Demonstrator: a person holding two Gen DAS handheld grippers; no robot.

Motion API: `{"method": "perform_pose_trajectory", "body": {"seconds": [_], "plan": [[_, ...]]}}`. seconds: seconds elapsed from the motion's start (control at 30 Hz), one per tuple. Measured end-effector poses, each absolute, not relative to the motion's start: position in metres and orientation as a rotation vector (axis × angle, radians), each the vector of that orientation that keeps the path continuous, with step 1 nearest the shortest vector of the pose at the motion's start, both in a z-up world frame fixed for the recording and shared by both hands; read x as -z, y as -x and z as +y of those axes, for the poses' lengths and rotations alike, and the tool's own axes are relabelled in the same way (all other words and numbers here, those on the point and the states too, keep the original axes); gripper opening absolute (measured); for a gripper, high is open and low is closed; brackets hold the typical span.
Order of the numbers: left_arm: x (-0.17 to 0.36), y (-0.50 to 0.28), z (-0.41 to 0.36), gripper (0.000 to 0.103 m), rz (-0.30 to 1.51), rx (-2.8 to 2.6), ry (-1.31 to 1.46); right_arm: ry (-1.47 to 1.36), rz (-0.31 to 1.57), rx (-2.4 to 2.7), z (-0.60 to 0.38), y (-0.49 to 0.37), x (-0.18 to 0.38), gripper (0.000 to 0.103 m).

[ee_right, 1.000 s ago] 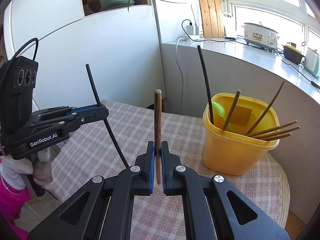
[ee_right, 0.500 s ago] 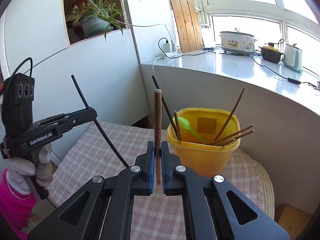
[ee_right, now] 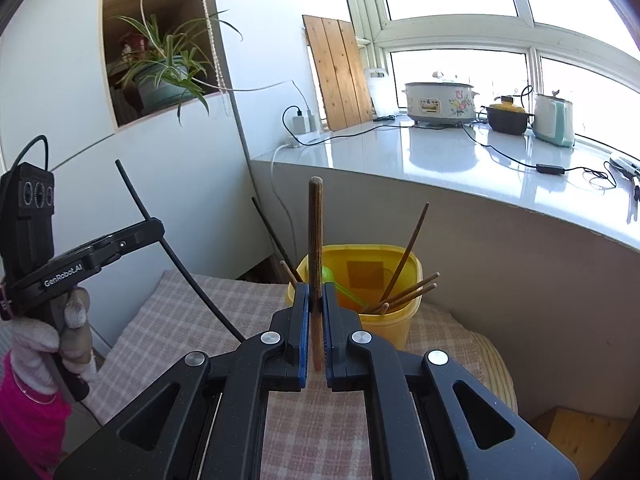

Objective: Organize utensils
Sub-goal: 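Lower the black chopstick into the yellow container with the left tool while the right tool lowers its chopstick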

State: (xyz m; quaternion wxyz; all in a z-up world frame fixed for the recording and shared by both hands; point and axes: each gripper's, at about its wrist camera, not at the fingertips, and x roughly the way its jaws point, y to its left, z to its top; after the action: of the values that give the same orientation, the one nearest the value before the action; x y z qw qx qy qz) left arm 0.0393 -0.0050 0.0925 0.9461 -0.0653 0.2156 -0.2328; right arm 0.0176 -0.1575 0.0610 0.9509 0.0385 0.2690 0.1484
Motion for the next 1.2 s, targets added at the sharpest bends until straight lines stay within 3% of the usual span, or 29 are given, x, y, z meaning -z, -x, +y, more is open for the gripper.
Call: {"method": "perform_pose_trajectory", "body": {"seconds": [0.5, 1.2], "plan": [[-0.125, -0.055, -0.029, 0.003, 0.347, 0.483, 0.132, -0.095, 0.419, -0.274, -0.17, -0.02, -0.105, 0.004], [-0.124, -0.1, -0.069, 0.003, 0.315, 0.47, 0.107, -0.071, 0.435, -0.219, -0.166, -0.064, -0.097, 0.004]]}}
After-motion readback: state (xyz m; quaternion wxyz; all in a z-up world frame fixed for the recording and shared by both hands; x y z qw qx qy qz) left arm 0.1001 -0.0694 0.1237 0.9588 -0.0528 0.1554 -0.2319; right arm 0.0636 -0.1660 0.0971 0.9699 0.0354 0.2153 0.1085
